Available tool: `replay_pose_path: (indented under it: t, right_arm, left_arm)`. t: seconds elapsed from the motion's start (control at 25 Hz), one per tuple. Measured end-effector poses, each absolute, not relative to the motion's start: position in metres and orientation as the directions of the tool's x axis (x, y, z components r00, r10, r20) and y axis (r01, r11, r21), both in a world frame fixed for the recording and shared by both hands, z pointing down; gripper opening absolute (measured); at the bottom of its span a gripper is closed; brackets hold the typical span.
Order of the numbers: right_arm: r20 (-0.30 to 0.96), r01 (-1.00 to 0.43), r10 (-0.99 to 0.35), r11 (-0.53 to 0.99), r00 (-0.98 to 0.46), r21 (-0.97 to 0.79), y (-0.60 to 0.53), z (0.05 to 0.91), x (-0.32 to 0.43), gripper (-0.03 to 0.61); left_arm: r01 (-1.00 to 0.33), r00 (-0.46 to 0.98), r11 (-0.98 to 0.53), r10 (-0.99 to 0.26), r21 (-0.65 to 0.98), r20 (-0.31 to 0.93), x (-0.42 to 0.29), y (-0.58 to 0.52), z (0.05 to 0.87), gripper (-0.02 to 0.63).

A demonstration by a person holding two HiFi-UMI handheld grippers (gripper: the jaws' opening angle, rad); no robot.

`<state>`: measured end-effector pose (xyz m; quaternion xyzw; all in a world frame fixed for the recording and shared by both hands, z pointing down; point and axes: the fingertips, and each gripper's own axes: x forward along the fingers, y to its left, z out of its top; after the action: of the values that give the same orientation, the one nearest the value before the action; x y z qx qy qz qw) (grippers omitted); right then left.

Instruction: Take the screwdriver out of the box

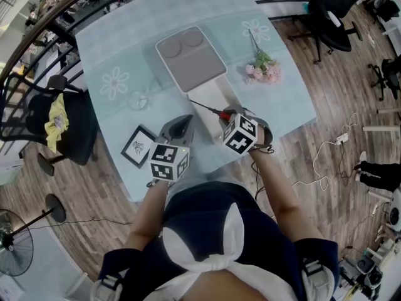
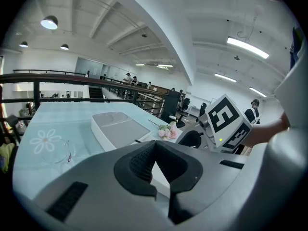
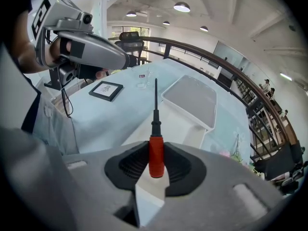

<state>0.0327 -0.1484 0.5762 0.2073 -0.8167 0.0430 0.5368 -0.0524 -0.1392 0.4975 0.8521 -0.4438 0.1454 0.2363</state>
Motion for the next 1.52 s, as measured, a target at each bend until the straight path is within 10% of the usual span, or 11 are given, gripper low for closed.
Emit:
replay_pose_path:
  t: [1.52]
  right_arm:
    - [0.645,-0.585,-0.425,0.810,-0.635,-0.042,-0.140,0.475,0.016,0.095]
  left_arm:
    - [-0.816,0.577,-0.517,-0.701,0.258,0.420,-0.045,-0.135,0.479,0.017]
